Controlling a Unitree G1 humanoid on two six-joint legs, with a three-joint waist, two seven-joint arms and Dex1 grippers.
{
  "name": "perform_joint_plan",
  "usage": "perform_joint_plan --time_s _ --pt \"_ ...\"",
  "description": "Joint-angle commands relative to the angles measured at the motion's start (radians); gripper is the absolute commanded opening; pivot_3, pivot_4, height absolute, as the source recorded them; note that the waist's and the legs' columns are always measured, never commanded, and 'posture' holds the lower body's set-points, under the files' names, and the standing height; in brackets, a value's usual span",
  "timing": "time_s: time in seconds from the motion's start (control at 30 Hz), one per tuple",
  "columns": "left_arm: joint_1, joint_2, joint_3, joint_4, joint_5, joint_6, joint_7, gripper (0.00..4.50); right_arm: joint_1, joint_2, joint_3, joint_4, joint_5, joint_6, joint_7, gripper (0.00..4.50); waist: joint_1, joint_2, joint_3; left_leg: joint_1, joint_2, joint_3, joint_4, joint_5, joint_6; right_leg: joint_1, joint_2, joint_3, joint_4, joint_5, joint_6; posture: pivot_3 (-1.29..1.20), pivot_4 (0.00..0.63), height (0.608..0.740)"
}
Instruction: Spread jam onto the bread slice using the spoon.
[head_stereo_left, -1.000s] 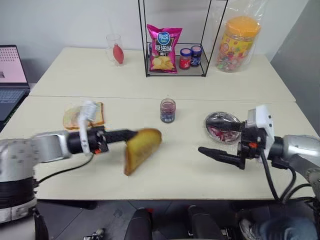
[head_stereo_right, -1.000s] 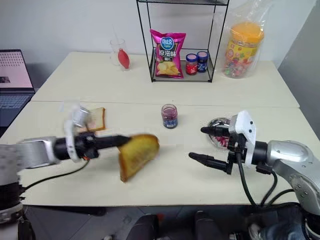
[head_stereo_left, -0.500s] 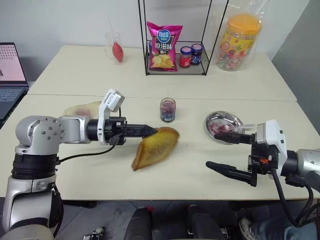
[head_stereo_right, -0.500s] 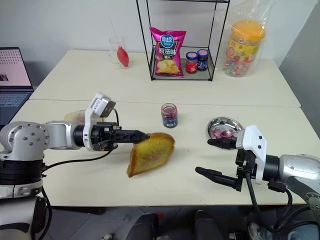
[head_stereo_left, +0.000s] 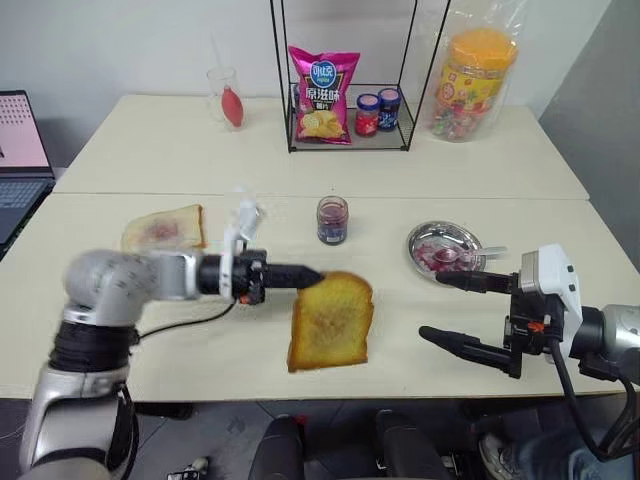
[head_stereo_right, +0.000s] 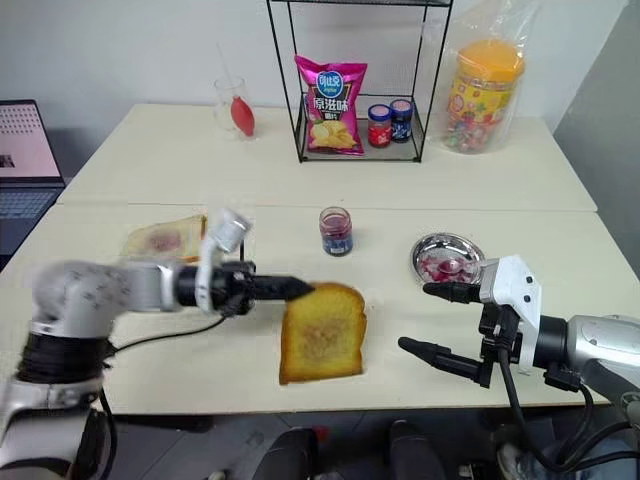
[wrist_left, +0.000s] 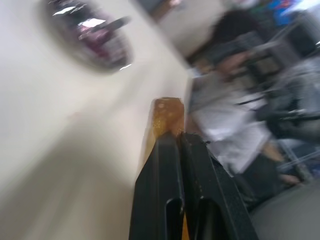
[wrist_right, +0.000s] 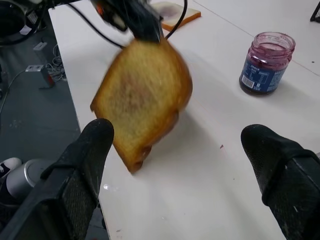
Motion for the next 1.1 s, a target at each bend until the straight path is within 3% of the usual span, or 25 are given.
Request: perform_joint_plan --time_s 0.03,0.23,0.47,0.77,1.1 --pt "-0.026 -0.037 -0.077 0.112 0.206 -0.283 -0.072 0.03 0.013 -0.005 -0.006 -0.039 -0.014 -0.036 -0.001 4.50 0.000 0.000 0.000 0.000 0.000 0.000 0.000 0.000 0.000 0.000 0.000 0.000 0.000 0.000 0.000 0.00 0.150 0.740" --pt "-0.107 -0.153 -0.074 0.367 0.385 -0.552 -0.060 0.03 0.050 0.016 0.020 -0.029 -0.094 -0.111 0.011 4.50 0.004 0.000 0.000 -0.001 -0.001 0.001 0.001 0.000 0.000 0.001 -0.001 0.000 -0.002 0.001 0.001 0.00 0.150 0.740" --pt "-0.165 -0.213 -0.055 0.435 0.429 -0.583 -0.093 0.03 0.107 0.011 0.028 -0.030 -0.109 -0.148 0.066 4.50 0.001 0.000 0.000 -0.001 -0.001 0.000 0.001 0.000 0.000 0.001 0.000 0.000 0.000 0.001 0.002 0.00 0.150 0.740" --pt "-0.174 -0.211 -0.050 0.454 0.495 -0.600 -0.111 0.03 0.139 0.005 0.053 -0.041 -0.173 -0.185 0.075 4.50 0.000 0.000 0.000 0.000 0.000 0.000 0.002 0.000 0.000 0.001 0.000 0.000 0.001 0.001 0.003 0.00 0.150 0.740" --pt "-0.167 -0.197 -0.029 0.403 0.581 -0.718 -0.064 1.86 0.108 0.004 0.070 -0.042 -0.168 -0.174 0.064 4.50 -0.001 0.000 0.000 0.000 0.000 0.000 0.002 0.000 0.000 0.001 0.000 0.000 0.001 0.001 0.003 0.00 0.150 0.740"
